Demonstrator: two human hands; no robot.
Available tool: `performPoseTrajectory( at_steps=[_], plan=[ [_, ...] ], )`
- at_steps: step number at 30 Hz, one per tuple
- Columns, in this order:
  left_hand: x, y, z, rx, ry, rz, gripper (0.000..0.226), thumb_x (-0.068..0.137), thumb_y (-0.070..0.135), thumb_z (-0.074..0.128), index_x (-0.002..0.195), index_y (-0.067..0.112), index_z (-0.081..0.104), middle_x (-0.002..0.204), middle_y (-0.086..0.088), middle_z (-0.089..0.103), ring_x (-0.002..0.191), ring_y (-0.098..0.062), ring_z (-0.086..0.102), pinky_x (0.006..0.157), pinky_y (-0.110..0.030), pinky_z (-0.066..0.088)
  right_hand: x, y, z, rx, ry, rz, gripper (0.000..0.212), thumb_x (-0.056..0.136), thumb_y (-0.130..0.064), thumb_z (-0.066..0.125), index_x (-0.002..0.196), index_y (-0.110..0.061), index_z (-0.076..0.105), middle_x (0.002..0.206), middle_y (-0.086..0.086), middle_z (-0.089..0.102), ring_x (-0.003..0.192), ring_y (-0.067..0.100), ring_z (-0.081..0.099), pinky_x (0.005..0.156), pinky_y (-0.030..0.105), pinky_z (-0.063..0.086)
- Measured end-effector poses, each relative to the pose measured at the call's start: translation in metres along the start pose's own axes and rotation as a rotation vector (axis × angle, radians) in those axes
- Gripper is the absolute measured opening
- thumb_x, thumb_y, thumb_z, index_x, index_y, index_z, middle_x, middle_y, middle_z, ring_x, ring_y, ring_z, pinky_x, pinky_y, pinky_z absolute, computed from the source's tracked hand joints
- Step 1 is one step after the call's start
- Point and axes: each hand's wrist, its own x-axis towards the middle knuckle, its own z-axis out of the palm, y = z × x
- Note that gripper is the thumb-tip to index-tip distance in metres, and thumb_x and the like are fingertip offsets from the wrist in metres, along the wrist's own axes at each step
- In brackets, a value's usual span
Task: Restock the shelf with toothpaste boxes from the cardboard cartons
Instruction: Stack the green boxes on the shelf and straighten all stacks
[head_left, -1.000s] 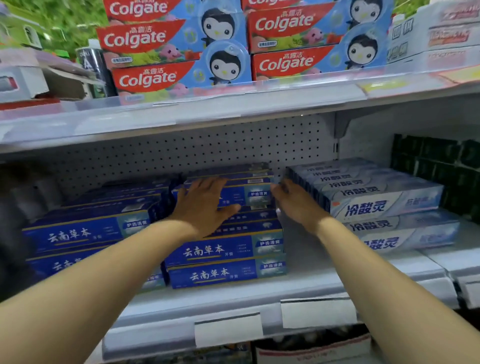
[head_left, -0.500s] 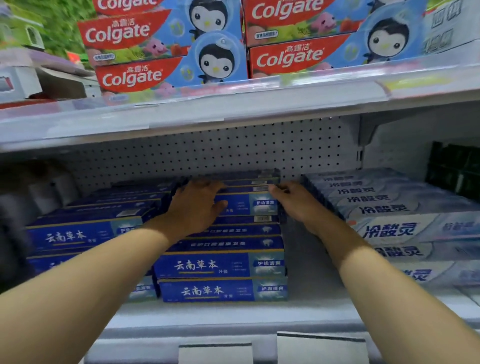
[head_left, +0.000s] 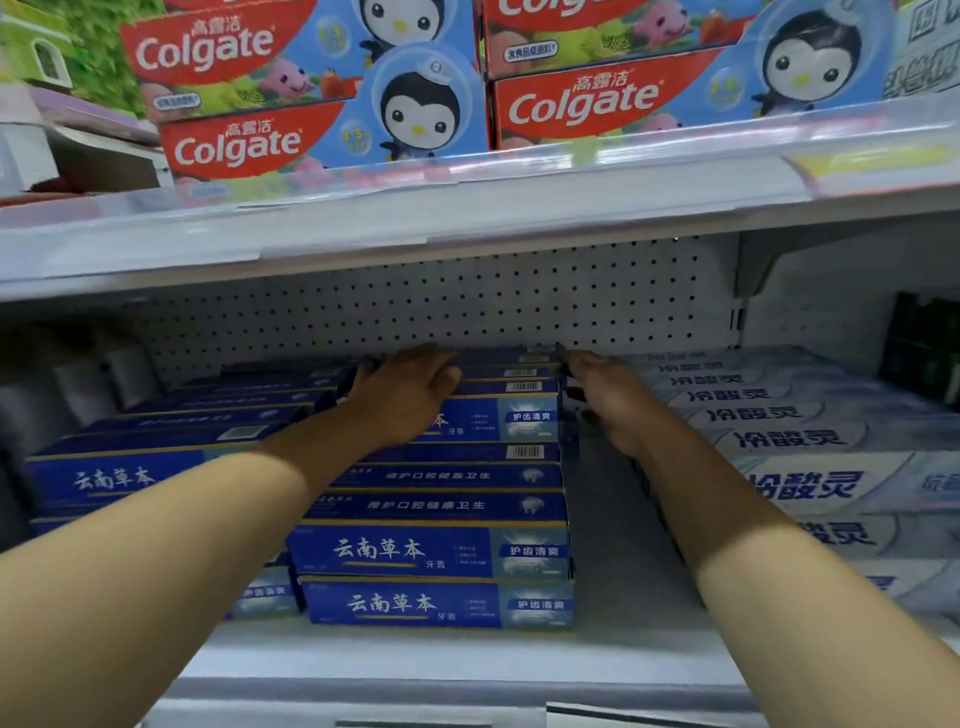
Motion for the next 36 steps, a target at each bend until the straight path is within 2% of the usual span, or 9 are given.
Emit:
performPoseTrajectory(
  at_steps=[3, 5, 14, 19, 24, 26, 29, 31, 36],
  plan=[
    [0.007, 0.004, -0.005, -0.006, -0.034, -0.005, 0.046, 0.101, 0.037, 0.029, 0.146, 0.026, 0.027, 0.154, -0.001, 0.026, 0.140, -0.022, 0.025, 0.114, -0.046, 0.020, 0.008, -0.003, -0.001, 0.044, 0.096, 0.015, 0.023, 0.102, -0.021, 0.036, 0.108, -0.007, 0.053, 0.099, 0.009, 0.059, 0.088, 0.019, 0.057, 0.065, 0.024, 0.041],
    [0.012, 0.005, -0.007, -0.001, -0.062, -0.003, 0.048, 0.101, 0.040, 0.029, 0.146, 0.027, 0.027, 0.154, 0.000, 0.026, 0.139, -0.021, 0.026, 0.114, -0.046, 0.020, 0.013, -0.008, -0.001, 0.059, 0.140, 0.016, 0.013, 0.100, -0.017, 0.041, 0.098, -0.008, 0.050, 0.076, 0.005, 0.051, 0.062, 0.012, 0.045, 0.050, 0.020, 0.036],
    [0.018, 0.004, -0.004, 0.054, -0.139, 0.021, 0.055, 0.098, 0.050, 0.029, 0.148, 0.027, 0.023, 0.155, 0.001, 0.022, 0.140, -0.019, 0.025, 0.114, -0.045, 0.021, 0.027, -0.005, 0.010, 0.006, 0.102, 0.048, 0.032, 0.093, -0.021, 0.057, 0.109, 0.007, 0.060, 0.101, 0.013, 0.060, 0.075, 0.018, 0.052, 0.055, 0.021, 0.040],
    [0.018, 0.005, -0.006, 0.025, -0.204, 0.019, 0.059, 0.097, 0.053, 0.026, 0.149, 0.026, 0.023, 0.155, -0.001, 0.023, 0.139, -0.019, 0.027, 0.114, -0.036, 0.023, 0.036, 0.000, 0.011, -0.025, 0.125, 0.018, 0.031, 0.094, -0.027, 0.055, 0.071, -0.006, 0.053, 0.069, 0.005, 0.051, 0.055, 0.011, 0.044, 0.046, 0.019, 0.035],
    [0.016, 0.008, -0.009, -0.014, -0.254, 0.033, 0.049, 0.099, 0.048, 0.024, 0.137, 0.024, 0.041, 0.141, -0.003, 0.045, 0.123, -0.020, 0.045, 0.101, -0.032, 0.035, 0.049, -0.002, 0.002, -0.091, 0.293, 0.009, 0.040, 0.098, -0.021, 0.043, 0.061, -0.006, 0.044, 0.063, 0.011, 0.046, 0.054, 0.016, 0.040, 0.053, 0.024, 0.029],
    [0.015, 0.005, -0.010, -0.052, -0.255, 0.052, 0.047, 0.099, 0.048, 0.023, 0.129, 0.021, 0.048, 0.133, -0.005, 0.051, 0.115, -0.021, 0.050, 0.098, -0.034, 0.037, 0.055, -0.003, 0.001, -0.148, 0.259, -0.003, 0.034, 0.097, -0.020, 0.043, 0.082, 0.007, 0.056, 0.092, 0.024, 0.060, 0.071, 0.024, 0.054, 0.062, 0.024, 0.035],
    [0.014, 0.000, -0.010, -0.084, -0.239, 0.053, 0.048, 0.098, 0.048, 0.021, 0.122, 0.019, 0.051, 0.126, -0.004, 0.054, 0.110, -0.020, 0.051, 0.095, -0.033, 0.037, 0.059, -0.003, 0.005, -0.107, 0.153, 0.027, 0.048, 0.097, -0.025, 0.047, 0.136, 0.003, 0.041, 0.143, 0.018, 0.041, 0.120, 0.030, 0.049, 0.095, 0.032, 0.043],
    [0.014, -0.001, -0.010, -0.065, -0.253, 0.049, 0.051, 0.098, 0.050, 0.019, 0.127, 0.019, 0.049, 0.132, -0.004, 0.052, 0.115, -0.021, 0.049, 0.094, -0.031, 0.035, 0.061, -0.002, 0.009, -0.121, 0.090, 0.029, 0.046, 0.097, -0.025, 0.048, 0.134, 0.001, 0.044, 0.139, 0.017, 0.047, 0.121, 0.029, 0.050, 0.097, 0.035, 0.041],
    [0.013, -0.006, -0.009, -0.016, -0.272, 0.062, 0.065, 0.090, 0.062, 0.021, 0.139, 0.022, 0.040, 0.143, -0.004, 0.043, 0.126, -0.021, 0.043, 0.098, -0.030, 0.032, 0.066, 0.003, 0.014, 0.028, 0.100, 0.034, 0.035, 0.095, -0.019, 0.053, 0.125, 0.000, 0.056, 0.120, 0.018, 0.060, 0.088, 0.021, 0.056, 0.068, 0.025, 0.045]
  ],
)
